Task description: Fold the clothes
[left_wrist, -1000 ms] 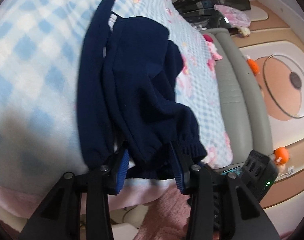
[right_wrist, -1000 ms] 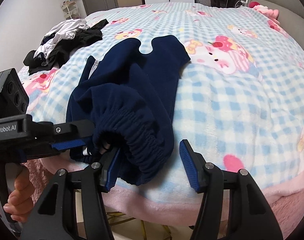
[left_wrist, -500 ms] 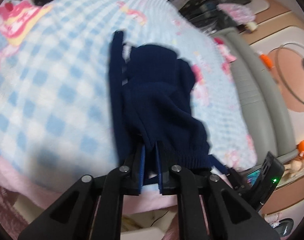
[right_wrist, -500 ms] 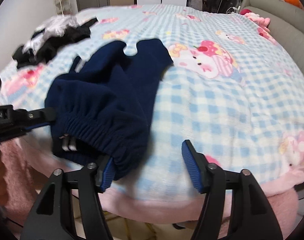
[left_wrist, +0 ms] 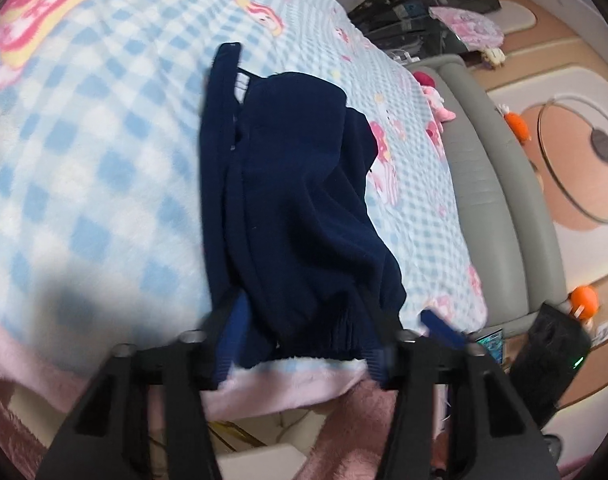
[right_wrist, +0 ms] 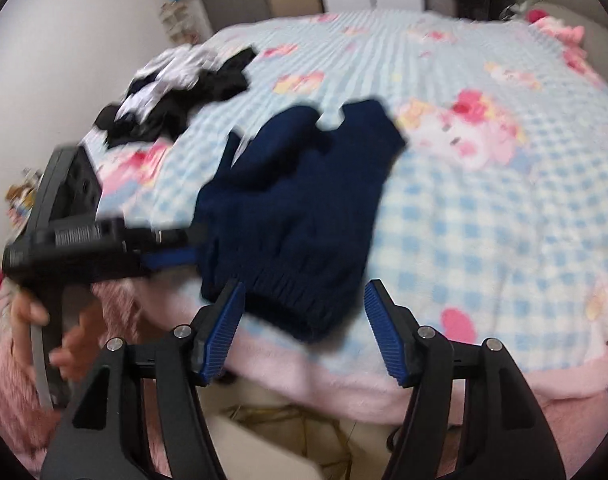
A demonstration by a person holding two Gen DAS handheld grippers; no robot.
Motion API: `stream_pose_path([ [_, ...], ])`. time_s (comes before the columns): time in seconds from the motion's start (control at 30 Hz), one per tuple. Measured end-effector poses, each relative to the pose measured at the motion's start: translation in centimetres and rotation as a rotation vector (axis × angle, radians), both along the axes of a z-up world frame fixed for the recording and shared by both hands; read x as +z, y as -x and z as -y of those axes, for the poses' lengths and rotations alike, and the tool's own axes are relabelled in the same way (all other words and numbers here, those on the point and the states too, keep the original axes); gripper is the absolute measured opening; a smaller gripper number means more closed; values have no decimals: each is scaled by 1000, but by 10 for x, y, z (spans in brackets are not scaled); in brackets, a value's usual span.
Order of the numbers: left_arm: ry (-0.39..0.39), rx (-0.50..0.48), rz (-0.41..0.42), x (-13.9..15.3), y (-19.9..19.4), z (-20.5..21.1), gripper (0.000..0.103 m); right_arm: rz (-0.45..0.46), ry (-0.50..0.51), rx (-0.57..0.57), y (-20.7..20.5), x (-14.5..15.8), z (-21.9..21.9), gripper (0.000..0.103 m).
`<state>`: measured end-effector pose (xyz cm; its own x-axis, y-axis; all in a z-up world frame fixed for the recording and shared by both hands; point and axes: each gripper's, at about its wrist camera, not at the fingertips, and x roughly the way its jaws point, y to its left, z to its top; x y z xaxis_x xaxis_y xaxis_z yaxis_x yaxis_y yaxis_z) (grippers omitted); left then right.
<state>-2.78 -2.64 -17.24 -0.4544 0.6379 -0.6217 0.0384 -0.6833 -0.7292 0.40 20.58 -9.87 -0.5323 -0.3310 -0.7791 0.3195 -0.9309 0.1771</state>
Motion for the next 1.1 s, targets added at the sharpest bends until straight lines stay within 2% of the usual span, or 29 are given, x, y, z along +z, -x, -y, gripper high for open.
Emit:
stream_pose_path([
  [0.1,82,0,-4,5,0,-4,18,-2,4,-63,17,-5,-1,63],
  [0.27,253,18,30,11,-5,3,17,45,-91,-41,44,-38,12,63],
  [0.33,215,22,70,1,-5,10,17,76,-134,-51,46,-56,13,63],
  [0.4,171,34,71,-1,-7,18,18,78,-131,-55,45,-60,10,63],
  [0.47,154,45,39,7,-8,27,18,41,-95,-35,42,-43,7,63],
  [0.57,141,65,-57,35,2,43,17,-25,-33,-11,43,-12,-1,63],
  [0.63,123,76,-110,51,13,53,17,-57,-34,-39,59,7,-9,63],
  [0.73,127,76,-116,53,49,56,17,-80,-83,-70,96,18,-12,63],
  [0.83,169,57,-72,35,84,56,17,-52,-134,-43,132,9,2,63],
  [0.93,170,29,-39,21,105,48,17,-8,-172,-31,163,-7,16,62],
  [1.1,231,8,-2,6,118,37,20,53,-215,-43,199,-39,34,62],
])
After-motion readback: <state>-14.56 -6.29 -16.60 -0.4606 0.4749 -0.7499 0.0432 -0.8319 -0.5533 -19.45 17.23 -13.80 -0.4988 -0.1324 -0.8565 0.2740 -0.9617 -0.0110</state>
